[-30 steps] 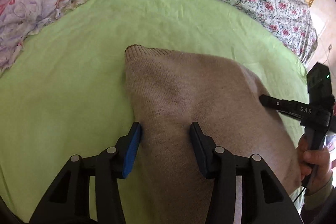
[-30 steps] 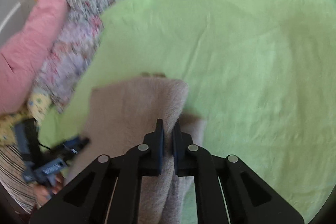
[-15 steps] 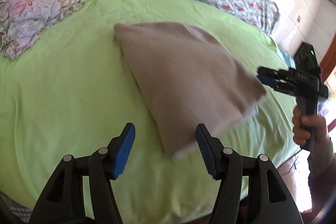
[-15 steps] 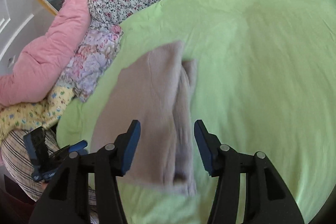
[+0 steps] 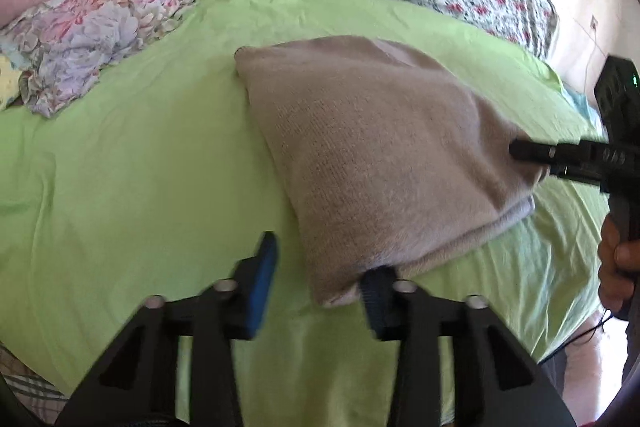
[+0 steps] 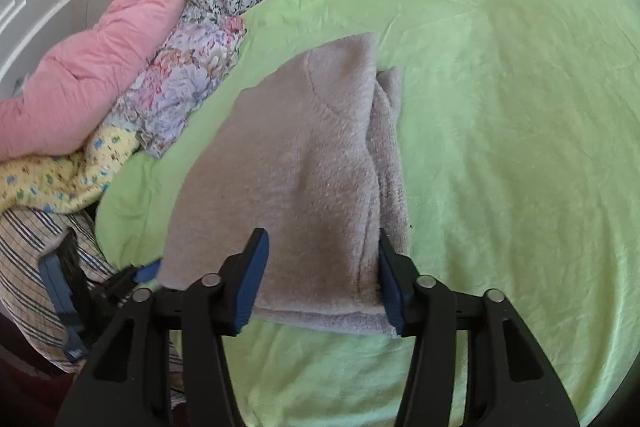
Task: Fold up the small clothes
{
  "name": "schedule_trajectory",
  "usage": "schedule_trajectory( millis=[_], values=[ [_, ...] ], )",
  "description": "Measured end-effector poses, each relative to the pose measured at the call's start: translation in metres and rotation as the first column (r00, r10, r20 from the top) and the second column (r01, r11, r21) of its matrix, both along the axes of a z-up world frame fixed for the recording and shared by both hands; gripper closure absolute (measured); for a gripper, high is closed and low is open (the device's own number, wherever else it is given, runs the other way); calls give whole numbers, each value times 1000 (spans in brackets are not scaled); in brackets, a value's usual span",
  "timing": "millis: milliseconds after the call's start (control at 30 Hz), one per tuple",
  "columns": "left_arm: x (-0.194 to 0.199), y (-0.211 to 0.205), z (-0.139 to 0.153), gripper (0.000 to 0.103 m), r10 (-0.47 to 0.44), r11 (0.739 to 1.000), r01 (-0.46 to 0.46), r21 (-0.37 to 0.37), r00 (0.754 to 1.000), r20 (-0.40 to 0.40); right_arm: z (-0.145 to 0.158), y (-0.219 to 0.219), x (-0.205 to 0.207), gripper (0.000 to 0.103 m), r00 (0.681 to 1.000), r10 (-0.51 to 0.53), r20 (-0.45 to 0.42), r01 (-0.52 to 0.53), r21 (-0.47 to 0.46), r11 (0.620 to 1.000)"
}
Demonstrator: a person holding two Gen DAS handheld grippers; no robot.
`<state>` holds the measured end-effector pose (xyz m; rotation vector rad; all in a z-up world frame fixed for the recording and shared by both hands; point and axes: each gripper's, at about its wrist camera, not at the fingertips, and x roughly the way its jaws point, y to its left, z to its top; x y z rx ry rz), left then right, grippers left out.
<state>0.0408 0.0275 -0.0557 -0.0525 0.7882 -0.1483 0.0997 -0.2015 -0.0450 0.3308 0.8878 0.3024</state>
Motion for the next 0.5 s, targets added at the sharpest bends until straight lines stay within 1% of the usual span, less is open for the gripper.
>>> schedule_trajectory(
  millis=[33, 67, 100, 167, 200, 233, 267, 300, 400, 433, 500],
  values=[
    [1, 1, -2, 87, 2, 1000, -3, -12, 1000, -5, -2, 0, 1, 75, 1000, 0, -8, 0, -5, 1000],
    [0, 2, -4, 89, 16, 1000, -16, -8, 1000, -8, -3, 0, 1, 95, 1000, 10, -20, -10, -1, 1000],
    [-2, 3, -5, 90, 25, 1000, -25, -6, 1000, -4, -1, -1, 1, 95, 1000, 10, -17, -10, 9, 1000],
    [-4, 8, -7, 92, 41, 999, -41, -24, 999, -7, 11, -7, -6, 95, 999, 19, 32, -21, 61, 998],
    [-3, 11, -7, 92, 45, 998, -46, -38, 999, -13, 17, -11, -9, 95, 999, 12, 47, -15, 59, 998],
    [-4, 13, -8, 93, 48, 997, -49, -53, 999, -19, 20, -15, -11, 95, 999, -4, 50, 3, 20, 1000],
    [-4, 15, -9, 93, 47, 997, -49, -64, 998, -28, 19, -19, -11, 96, 999, -8, 45, 7, 2, 1000],
    [-4, 15, -11, 93, 45, 997, -47, -65, 998, -36, 14, -21, -11, 96, 1000, -9, 27, 9, 3, 1000],
    [-5, 14, -15, 94, 50, 997, -53, -62, 998, -47, -12, -28, -9, 96, 998, -27, -52, 27, 6, 1000],
    [-5, 16, -15, 94, 52, 996, -56, -73, 997, -51, -20, -26, -9, 96, 997, -24, -69, 25, 3, 1000],
    [-3, 20, -17, 93, 49, 993, -56, -101, 997, -63, -27, -21, -9, 96, 997, -20, -73, 18, -23, 1000]
  ],
)
